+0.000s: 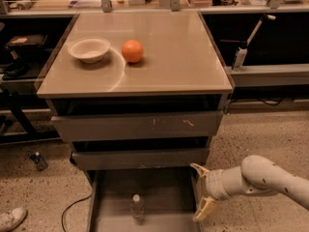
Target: Pick water bottle from bottom drawer and place on counter
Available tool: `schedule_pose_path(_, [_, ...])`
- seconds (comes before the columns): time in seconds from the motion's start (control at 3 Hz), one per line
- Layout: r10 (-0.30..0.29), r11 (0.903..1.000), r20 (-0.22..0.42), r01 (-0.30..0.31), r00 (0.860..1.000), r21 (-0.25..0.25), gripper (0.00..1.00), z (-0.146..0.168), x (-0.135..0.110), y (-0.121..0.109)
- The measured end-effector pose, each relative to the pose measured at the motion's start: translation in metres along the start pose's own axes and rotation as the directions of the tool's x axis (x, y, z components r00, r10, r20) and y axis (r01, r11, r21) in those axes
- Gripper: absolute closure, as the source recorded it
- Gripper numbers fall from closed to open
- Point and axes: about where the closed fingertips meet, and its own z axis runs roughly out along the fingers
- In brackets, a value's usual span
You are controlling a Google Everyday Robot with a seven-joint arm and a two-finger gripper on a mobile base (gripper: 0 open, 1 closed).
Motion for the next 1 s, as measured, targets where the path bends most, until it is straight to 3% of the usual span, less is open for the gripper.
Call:
schedule_pose_path(0.33, [0.000, 1.0000, 0.000, 0.000, 1.000, 0.000, 0.00, 0.000, 0.000, 0.000])
schedule_pose_path(1.0, [-0.021, 0.9998, 0.076, 0.021, 0.997, 0.001, 0.00, 0.057, 0.017, 0.005])
